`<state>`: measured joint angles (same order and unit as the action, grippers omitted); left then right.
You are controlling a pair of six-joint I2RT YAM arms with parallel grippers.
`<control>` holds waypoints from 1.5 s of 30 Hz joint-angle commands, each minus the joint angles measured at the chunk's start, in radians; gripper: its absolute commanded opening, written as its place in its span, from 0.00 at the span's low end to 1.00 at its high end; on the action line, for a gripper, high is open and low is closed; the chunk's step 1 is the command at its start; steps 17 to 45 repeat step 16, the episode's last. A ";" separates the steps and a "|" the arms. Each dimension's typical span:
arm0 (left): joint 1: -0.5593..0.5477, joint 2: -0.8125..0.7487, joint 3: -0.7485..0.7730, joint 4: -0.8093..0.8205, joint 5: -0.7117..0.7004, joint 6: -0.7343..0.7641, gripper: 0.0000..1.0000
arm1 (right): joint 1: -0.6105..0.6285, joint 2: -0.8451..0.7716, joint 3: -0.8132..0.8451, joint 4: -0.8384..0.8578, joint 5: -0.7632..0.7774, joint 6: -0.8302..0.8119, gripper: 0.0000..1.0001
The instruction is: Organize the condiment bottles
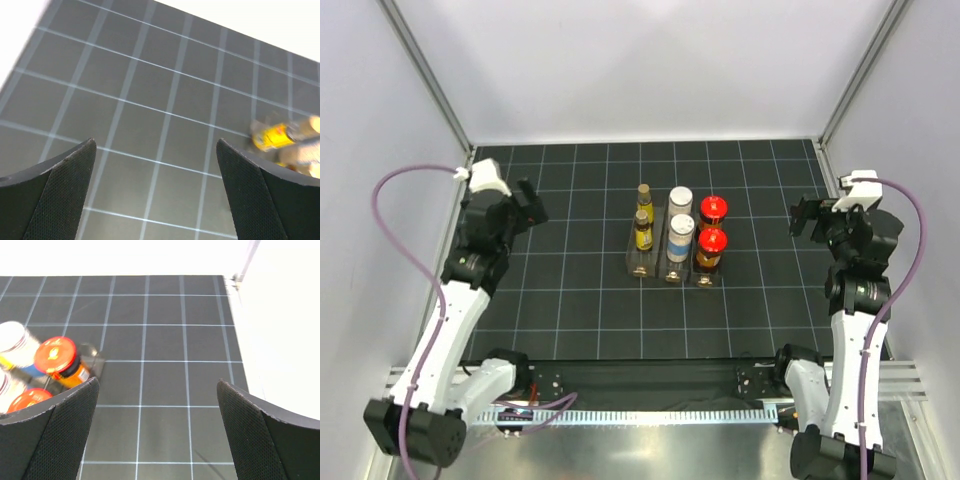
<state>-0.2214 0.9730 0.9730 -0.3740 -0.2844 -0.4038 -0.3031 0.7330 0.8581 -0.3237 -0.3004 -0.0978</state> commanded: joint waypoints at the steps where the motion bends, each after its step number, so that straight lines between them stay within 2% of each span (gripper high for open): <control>1: 0.068 -0.110 -0.042 -0.011 -0.016 0.000 1.00 | -0.002 -0.026 0.018 0.029 0.148 0.061 1.00; 2: 0.070 -0.132 -0.078 -0.011 -0.085 0.006 1.00 | -0.004 -0.030 0.013 0.035 0.185 0.079 1.00; 4: 0.070 -0.204 -0.118 0.003 -0.122 0.028 1.00 | -0.004 -0.050 -0.005 0.049 0.276 0.124 1.00; 6: 0.070 -0.264 -0.183 0.012 -0.144 0.039 1.00 | -0.004 -0.066 -0.020 0.054 0.347 0.141 1.00; 9: 0.070 -0.313 -0.212 0.010 -0.142 0.048 1.00 | -0.002 -0.078 -0.021 0.043 0.377 0.145 1.00; 45: 0.068 -0.336 -0.227 0.036 -0.133 0.056 1.00 | -0.004 -0.076 -0.037 0.057 0.344 0.110 1.00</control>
